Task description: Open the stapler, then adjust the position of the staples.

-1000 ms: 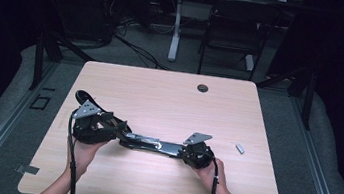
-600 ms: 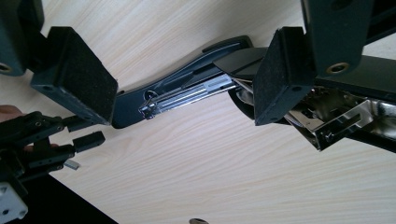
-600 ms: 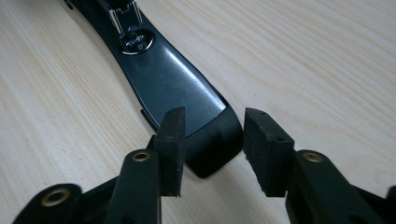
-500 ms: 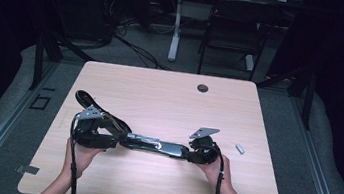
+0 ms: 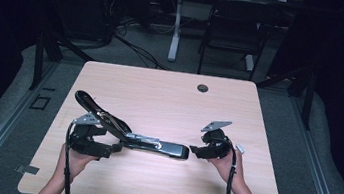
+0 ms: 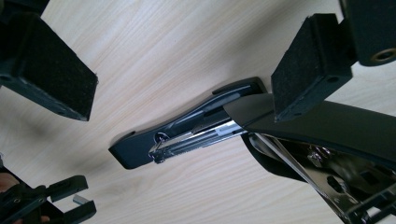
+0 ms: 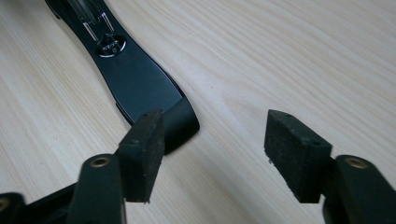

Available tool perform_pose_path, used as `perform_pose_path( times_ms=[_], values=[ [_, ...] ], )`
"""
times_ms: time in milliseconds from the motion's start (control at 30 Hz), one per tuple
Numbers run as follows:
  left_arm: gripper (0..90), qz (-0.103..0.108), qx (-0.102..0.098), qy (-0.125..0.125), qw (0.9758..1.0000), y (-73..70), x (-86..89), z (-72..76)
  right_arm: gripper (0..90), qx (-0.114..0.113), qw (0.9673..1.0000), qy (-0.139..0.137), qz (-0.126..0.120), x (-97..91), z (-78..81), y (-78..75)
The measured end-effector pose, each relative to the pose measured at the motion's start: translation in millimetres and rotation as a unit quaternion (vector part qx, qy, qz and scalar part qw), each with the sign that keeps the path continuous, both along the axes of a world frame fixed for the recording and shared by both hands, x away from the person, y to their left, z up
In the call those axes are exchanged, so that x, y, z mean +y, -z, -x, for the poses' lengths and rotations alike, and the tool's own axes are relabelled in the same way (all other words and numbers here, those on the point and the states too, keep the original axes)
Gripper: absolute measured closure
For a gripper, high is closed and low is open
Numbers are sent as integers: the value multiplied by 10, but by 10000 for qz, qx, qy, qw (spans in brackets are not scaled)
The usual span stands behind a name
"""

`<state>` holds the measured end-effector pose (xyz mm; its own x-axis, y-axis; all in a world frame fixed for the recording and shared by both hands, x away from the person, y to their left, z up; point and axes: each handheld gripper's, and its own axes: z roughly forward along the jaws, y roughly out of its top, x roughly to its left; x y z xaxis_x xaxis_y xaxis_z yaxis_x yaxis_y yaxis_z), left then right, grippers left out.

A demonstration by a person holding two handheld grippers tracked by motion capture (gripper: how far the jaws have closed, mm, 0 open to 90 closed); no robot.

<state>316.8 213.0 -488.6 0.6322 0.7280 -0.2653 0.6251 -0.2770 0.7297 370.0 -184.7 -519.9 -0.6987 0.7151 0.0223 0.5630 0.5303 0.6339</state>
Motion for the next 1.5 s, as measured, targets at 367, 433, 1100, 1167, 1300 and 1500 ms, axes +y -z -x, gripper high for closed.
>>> perform_pose_path(
  times_ms=[367, 433, 1100, 1167, 1300, 1500],
  values=[
    [5, -6, 74, 267, 9996, 41, -12, -23, 250, 15, 9999, -108, -16, -113, -49, 0],
    [5, 20, 57, 315, 9995, 47, 0, -30, 240, 28, 9999, -139, -8, -118, -56, 9],
    [5, -221, 353, 269, 9988, 136, 56, -85, 151, 582, 9983, 76, 51, -258, -196, -23],
    [4, -219, 378, 267, 9987, 137, 62, -94, 146, 629, 9980, 111, 41, -263, -197, -19],
    [5, -247, 431, 270, 9984, 153, 67, -94, 145, 627, 9979, 117, 117, -285, -205, -28],
    [5, -269, 475, 282, 9981, 159, 89, -102, 143, 653, 9977, 161, 105, -331, -230, -81]
  ],
)
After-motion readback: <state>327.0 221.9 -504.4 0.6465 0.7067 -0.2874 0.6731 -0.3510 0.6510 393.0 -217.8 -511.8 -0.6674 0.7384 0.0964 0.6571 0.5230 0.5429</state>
